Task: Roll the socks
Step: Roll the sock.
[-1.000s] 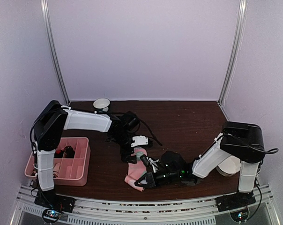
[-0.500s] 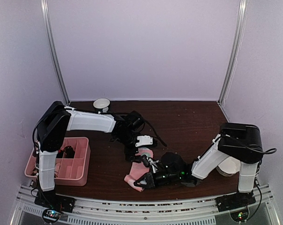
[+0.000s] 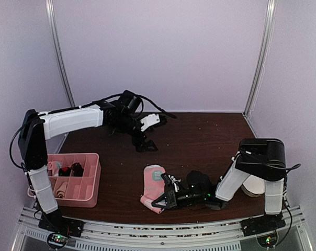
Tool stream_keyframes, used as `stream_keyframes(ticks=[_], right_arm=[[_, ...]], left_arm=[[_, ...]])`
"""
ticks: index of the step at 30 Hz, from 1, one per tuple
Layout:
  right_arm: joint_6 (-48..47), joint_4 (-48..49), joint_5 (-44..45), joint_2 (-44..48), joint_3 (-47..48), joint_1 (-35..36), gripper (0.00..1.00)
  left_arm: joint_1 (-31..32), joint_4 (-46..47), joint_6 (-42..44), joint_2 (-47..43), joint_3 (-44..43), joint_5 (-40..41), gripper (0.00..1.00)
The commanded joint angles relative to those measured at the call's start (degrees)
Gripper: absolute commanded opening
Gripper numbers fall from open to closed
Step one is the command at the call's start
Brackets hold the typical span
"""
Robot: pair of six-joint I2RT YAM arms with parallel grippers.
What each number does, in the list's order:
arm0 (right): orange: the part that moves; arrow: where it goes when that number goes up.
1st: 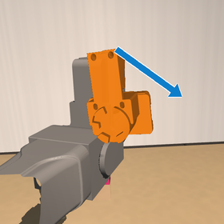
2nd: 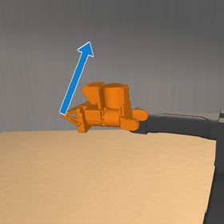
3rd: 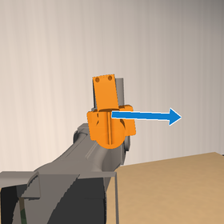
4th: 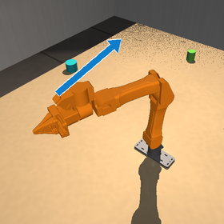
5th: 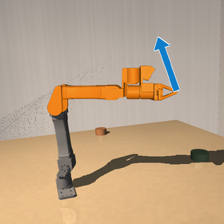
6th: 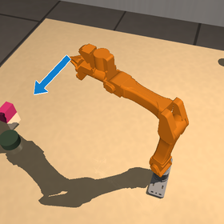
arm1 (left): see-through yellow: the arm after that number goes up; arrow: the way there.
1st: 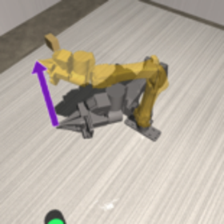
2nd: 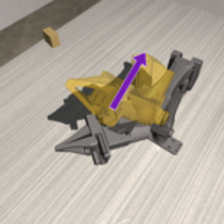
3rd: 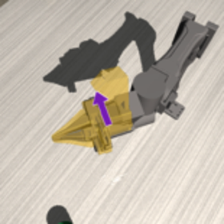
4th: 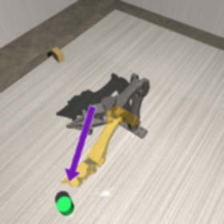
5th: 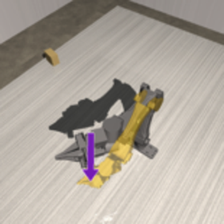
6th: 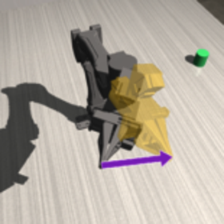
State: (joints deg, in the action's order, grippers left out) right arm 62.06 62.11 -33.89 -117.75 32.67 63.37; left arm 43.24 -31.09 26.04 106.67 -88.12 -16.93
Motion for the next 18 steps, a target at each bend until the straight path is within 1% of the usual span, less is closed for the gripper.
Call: stream_keyframes(ticks=[1, 4, 5, 6, 8, 9, 10, 12, 15, 17, 18], right_arm=[[0.5, -29.3, 0.8, -8.2, -5.3, 0.0, 0.00], [1.1, -27.9, 0.4, -9.0, -5.2, -0.1, 0.00], [1.3, -27.4, 0.3, -9.3, -5.1, -0.1, 0.00], [1.4, -27.0, 0.4, -9.6, -5.2, -0.1, 0.00], [1.7, -25.6, 0.5, -10.1, -5.6, -0.2, 0.00], [1.9, -24.9, 0.4, -10.4, -5.9, -0.2, 0.00], [2.2, -24.1, 0.5, -10.6, -6.1, -0.2, 0.00], [2.7, -22.7, 0.6, -10.9, -6.6, -0.2, 0.00], [3.1, -21.0, 0.6, -11.3, -7.3, -0.3, 0.00], [3.3, -20.2, 0.6, -11.6, -7.6, -0.3, 0.00], [3.4, -19.8, 0.6, -11.8, -7.6, -0.3, 0.00]], left_arm=[[-2.9, -15.0, 9.3, 0.3, -1.9, -21.6, 0.98], [0.1, -15.3, 14.3, -3.4, 8.2, -20.8, 0.98], [1.4, -14.1, 14.8, -4.6, 13.0, -20.1, 0.96], [3.0, -13.1, 15.4, -5.6, 15.7, -19.2, 0.93], [6.3, -10.5, 14.5, -7.1, 20.1, -16.0, 0.91], [7.9, -8.6, 13.2, -7.5, 21.3, -13.9, 0.92], [8.4, -8.1, 12.6, -7.9, 21.9, -13.6, 0.96], [8.7, -6.1, 10.3, -8.5, 22.6, -12.3, 0.98], [9.4, -2.2, 8.0, -10.9, 25.4, -10.3, 0.98], [11.6, 0.6, 9.0, -13.2, 28.2, -8.1, 0.98], [13.0, 1.7, 9.7, -13.7, 29.6, -7.3, 0.93]])
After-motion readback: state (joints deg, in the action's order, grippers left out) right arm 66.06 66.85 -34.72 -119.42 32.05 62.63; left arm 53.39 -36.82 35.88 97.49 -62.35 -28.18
